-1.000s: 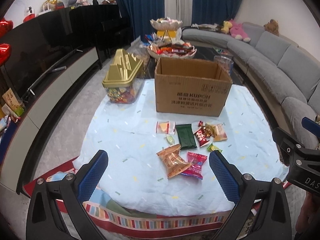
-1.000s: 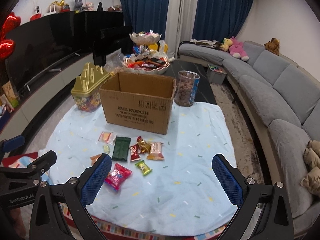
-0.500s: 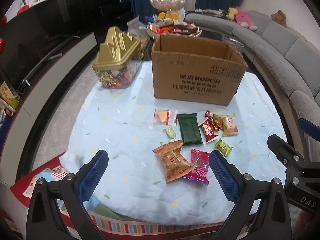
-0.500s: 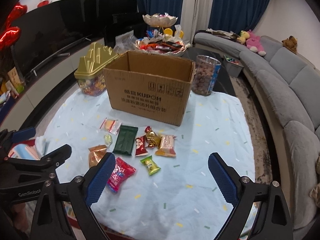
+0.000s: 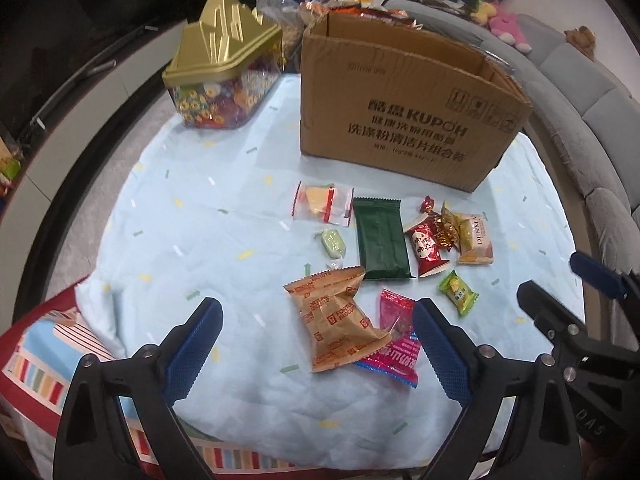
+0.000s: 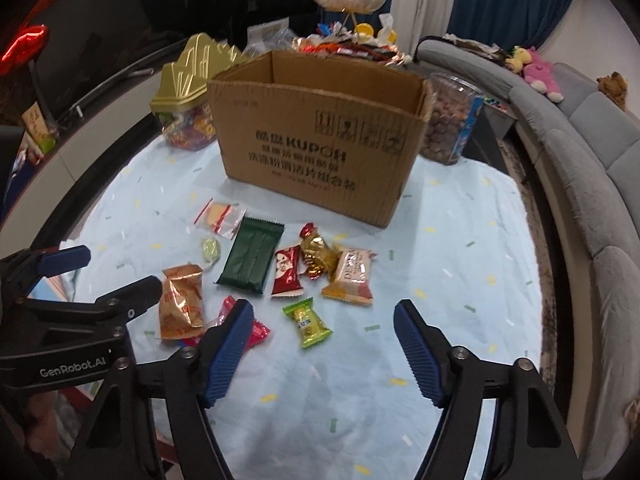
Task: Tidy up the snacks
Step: 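Move left gripper to orange biscuit bag while right gripper approaches green-yellow packet, then close left gripper on orange biscuit bag while right gripper closes on green-yellow packet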
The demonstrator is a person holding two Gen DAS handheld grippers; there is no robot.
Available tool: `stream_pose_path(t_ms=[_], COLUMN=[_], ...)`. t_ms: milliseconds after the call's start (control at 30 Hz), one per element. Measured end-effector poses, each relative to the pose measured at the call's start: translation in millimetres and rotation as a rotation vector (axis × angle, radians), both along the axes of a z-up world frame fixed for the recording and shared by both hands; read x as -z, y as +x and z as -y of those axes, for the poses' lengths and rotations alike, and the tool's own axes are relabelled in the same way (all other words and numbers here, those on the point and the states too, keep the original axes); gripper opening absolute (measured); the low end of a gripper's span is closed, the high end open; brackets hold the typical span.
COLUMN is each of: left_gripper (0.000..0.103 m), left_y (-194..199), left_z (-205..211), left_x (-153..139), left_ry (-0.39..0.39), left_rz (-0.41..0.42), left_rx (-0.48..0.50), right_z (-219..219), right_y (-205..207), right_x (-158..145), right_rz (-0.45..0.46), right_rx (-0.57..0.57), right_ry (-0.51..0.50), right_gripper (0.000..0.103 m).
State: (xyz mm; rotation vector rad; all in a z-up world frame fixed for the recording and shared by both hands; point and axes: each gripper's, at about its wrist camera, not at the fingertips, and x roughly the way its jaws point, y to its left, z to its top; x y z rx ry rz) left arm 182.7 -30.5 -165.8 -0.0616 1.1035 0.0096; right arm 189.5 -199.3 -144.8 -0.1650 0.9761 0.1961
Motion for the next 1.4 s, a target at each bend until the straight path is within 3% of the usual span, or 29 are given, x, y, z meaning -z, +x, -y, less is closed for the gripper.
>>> stream_pose_path(t_ms=[400,933,1233,1400], left_gripper=[0.083,0.067,0.051,0.043], left_y=[20,35,41,39], left_z=[1,-7,-9,-7], left_x=[35,75,85,84], left_ry=[-0.021,-0.069,-0.085,-0.079], left_rz=[-0.085,-0.181,-0.198,-0.183], left_rx=[-0.037,-0.065,-0.048,-0.034], right_z=[-5,-12,-9,-10], right_y=[21,46,54,51], right_x=[40,80,99,100], right_rz=[-0.097,-0.199,-0.26,-0.246], right_rx=[-0.074,-0.132,-0.108,-0.096], right_ry=[-0.017,-0.023,0.014,0.023], right_gripper=[0.044,0.04,0.026,0.022])
